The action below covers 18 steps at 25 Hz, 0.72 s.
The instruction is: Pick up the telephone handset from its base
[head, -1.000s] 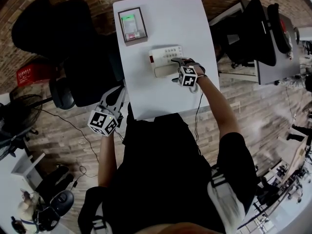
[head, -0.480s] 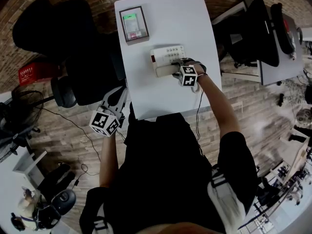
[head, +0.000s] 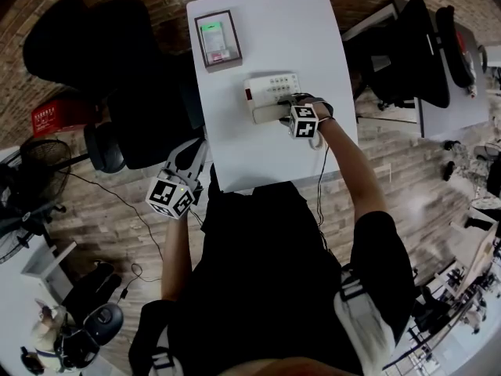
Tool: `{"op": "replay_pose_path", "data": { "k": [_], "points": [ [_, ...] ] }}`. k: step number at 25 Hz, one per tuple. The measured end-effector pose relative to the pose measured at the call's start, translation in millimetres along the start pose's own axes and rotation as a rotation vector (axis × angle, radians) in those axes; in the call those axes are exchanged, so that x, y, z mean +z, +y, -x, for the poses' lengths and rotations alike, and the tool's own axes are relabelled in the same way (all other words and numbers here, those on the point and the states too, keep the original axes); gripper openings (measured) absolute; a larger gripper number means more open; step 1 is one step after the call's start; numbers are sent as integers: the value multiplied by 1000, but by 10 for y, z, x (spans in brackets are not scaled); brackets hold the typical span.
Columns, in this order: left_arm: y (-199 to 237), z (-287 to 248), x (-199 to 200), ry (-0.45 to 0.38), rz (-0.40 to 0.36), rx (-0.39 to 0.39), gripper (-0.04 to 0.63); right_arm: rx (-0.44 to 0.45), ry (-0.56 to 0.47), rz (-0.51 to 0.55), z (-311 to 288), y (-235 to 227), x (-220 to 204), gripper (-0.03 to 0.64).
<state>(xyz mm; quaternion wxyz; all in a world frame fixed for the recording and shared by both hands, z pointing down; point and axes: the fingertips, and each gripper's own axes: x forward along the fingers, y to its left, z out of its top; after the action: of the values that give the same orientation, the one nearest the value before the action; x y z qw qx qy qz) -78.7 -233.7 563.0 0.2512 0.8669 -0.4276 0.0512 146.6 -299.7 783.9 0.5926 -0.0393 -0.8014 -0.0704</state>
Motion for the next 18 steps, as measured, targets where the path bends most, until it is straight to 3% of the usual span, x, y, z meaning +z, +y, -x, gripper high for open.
{"op": "replay_pose_path", "data": {
  "k": [18],
  "points": [
    [64,114,34,-14,1,7,20,-5,37,33,90,-8,78,215]
  ]
}}
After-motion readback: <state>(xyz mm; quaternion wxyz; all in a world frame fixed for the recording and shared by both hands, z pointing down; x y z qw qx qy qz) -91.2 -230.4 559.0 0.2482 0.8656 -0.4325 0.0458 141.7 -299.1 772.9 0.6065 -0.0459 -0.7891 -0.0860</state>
